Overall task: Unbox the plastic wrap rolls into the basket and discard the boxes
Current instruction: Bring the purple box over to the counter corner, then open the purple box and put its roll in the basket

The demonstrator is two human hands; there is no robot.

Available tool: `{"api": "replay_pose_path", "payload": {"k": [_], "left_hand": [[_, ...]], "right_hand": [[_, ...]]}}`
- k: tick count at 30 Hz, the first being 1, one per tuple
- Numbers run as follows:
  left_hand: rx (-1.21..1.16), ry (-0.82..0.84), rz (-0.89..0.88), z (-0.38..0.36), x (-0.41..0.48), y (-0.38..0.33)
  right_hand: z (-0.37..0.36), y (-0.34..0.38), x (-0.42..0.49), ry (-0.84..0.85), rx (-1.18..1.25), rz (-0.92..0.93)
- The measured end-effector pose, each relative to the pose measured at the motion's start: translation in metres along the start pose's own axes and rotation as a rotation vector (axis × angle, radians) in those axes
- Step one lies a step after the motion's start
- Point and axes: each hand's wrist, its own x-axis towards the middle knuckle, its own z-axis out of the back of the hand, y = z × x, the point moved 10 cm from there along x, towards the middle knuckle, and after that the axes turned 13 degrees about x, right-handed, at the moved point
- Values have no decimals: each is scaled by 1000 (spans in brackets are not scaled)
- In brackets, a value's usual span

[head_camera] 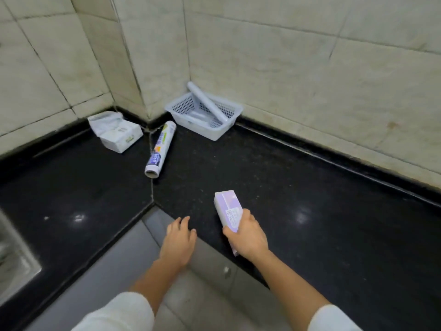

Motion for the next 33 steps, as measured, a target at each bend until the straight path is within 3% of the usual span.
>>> {"api": "replay_pose_path", "payload": {"k": [5,8,14,18,22,28,33], "left_hand": [[-184,-47,22,41,63,38],[-436,-45,74,61,105,47],[-925,255,273,83,176,36],[-1005,358,209,110,211,22],[-1217,361,140,147,245,9],[-1090,317,-58,176,273,-4],[-925,101,-159,195,297,5]], "right_hand": [[-39,64,45,49,84,11],[-41,97,84,54,196,29],[-33,162,166,49,528,45],[-30,200,213,44,731,89],[-31,228,238,65,752,166],[-25,240,256,99,804,150],[7,253,269,75,775,172]]}}
